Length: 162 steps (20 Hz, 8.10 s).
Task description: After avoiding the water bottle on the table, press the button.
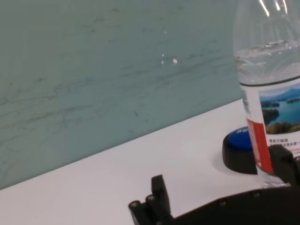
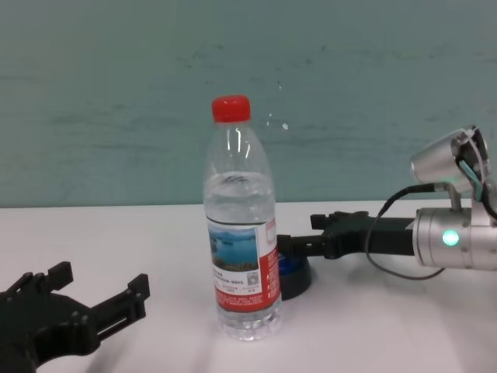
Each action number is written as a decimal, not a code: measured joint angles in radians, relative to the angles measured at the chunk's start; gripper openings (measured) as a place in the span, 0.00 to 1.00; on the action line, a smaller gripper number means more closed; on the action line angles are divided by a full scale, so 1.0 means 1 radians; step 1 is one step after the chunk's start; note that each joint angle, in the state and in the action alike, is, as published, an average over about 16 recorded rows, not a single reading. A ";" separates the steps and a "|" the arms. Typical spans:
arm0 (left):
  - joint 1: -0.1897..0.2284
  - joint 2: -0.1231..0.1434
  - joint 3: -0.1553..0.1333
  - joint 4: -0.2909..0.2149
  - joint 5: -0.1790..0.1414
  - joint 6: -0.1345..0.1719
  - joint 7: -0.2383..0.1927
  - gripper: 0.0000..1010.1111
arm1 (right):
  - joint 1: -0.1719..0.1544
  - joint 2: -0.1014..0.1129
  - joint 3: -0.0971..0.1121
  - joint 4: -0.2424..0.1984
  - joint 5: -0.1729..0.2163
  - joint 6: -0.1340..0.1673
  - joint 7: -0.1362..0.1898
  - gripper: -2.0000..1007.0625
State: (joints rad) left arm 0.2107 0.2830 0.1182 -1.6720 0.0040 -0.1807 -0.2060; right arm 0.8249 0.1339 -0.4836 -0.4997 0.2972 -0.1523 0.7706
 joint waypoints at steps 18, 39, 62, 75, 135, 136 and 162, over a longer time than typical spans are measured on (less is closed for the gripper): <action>0.000 0.000 0.000 0.000 0.000 0.000 0.000 0.99 | -0.150 0.106 0.013 -0.393 0.012 0.111 -0.065 1.00; 0.000 0.000 0.000 0.000 0.000 0.000 0.000 0.99 | -0.464 0.306 0.081 -0.894 0.116 0.215 -0.249 1.00; 0.000 0.000 0.000 0.000 0.000 0.000 0.000 0.99 | -0.832 0.277 0.266 -1.165 0.179 0.128 -0.465 1.00; 0.000 0.000 0.000 0.000 0.000 0.000 0.000 0.99 | -0.812 0.243 0.217 -1.118 0.076 0.163 -0.464 1.00; 0.000 0.000 0.000 0.000 0.000 0.000 0.000 0.99 | -0.821 0.150 0.249 -1.031 -0.031 -0.003 -0.447 1.00; 0.000 0.000 0.000 0.000 0.000 0.000 0.000 0.99 | -0.824 0.150 0.251 -1.034 -0.031 -0.003 -0.449 1.00; 0.000 0.000 0.000 0.000 0.000 0.000 0.000 0.99 | -0.880 0.135 0.275 -1.079 -0.052 0.002 -0.478 1.00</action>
State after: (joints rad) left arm 0.2107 0.2830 0.1182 -1.6721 0.0040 -0.1807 -0.2060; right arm -0.0552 0.2686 -0.2085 -1.5788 0.2456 -0.1501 0.2930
